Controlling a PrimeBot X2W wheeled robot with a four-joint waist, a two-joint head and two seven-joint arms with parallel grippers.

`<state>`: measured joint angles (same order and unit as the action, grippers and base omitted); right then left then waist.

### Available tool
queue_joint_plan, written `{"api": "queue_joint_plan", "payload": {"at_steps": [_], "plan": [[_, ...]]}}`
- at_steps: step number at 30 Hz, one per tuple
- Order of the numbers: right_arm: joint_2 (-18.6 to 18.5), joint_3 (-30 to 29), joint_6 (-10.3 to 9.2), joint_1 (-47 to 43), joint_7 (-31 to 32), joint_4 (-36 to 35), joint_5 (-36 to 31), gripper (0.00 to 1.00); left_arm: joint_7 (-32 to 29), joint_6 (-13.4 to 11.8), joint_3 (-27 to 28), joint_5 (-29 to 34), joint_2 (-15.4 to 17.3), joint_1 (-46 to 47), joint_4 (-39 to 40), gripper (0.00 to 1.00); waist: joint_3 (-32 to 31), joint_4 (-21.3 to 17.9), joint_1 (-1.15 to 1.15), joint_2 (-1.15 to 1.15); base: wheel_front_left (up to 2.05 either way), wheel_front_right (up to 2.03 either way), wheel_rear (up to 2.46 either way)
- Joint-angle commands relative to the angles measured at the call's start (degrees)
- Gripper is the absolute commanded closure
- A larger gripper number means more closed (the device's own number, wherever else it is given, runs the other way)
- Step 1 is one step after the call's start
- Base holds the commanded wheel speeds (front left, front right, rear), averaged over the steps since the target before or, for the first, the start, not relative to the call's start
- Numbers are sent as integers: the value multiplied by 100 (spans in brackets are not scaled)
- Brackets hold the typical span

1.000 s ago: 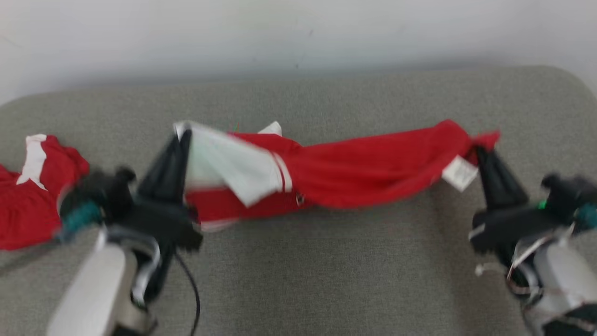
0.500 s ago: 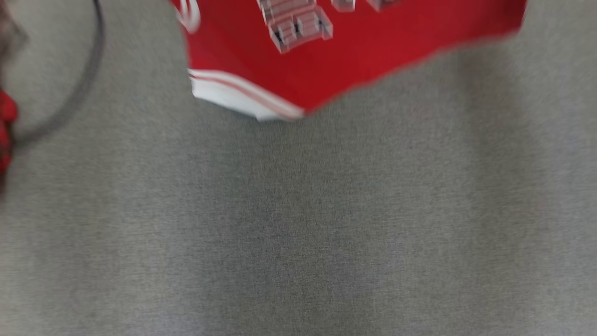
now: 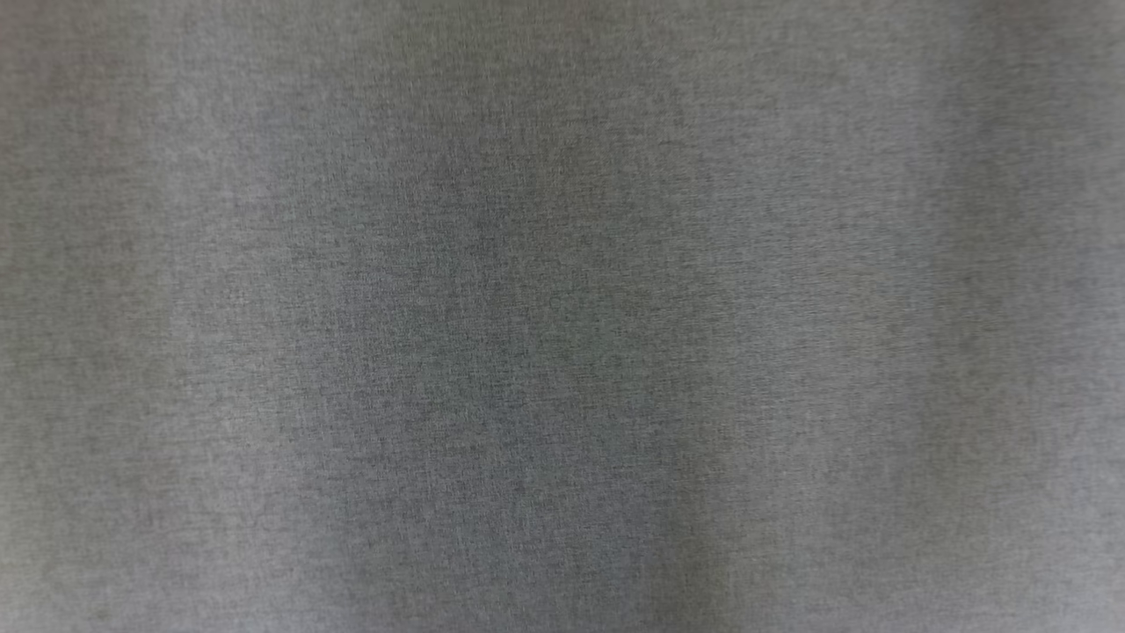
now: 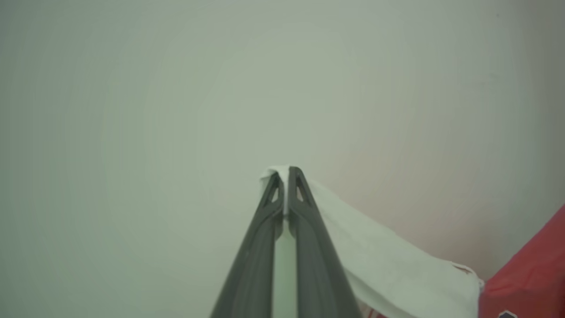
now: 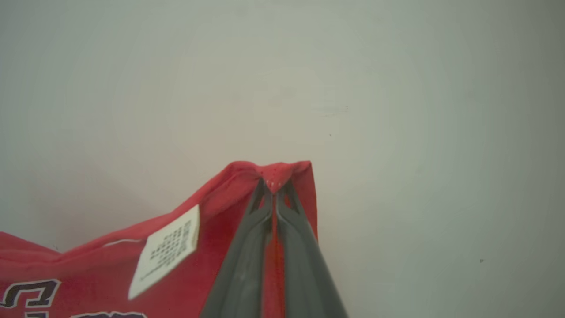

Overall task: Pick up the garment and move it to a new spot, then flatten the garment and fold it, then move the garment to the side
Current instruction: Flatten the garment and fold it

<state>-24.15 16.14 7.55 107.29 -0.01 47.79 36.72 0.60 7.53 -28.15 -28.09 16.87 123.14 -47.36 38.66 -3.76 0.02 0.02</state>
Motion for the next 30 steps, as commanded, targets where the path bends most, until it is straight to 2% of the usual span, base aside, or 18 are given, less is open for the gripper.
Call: {"api": "queue_joint_plan", "payload": {"at_steps": [1, 9, 16, 23, 30], "plan": [[-9, 50, -14, 148, -43, 133, 6, 100, 60, -13, -91, 26, -62, 221, -117, 100, 127, 39, -2, -2, 0, 0, 0], [-65, 490, -14, 632, -258, 639, 24, 100, 374, -13, -419, -100, -289, 922, -872, 100, 238, 49, -2, -2, 0, 0, 0], [-60, 783, -14, 707, -418, 789, 288, 100, 553, -13, -743, -280, -420, 1066, -1236, 100, 376, 20, -2, -2, 0, 0, 0], [-139, 1088, -14, 513, -609, 788, 544, 100, 895, -13, -822, -712, -532, 722, -1427, 100, 433, 0, -2, -2, 0, 0, 0], [-232, 1463, -14, -165, -942, 436, 878, 100, 1281, -11, -1035, -942, -454, -35, -1029, 100, 174, -3, -2, -2, 0, 0, 0]]}}
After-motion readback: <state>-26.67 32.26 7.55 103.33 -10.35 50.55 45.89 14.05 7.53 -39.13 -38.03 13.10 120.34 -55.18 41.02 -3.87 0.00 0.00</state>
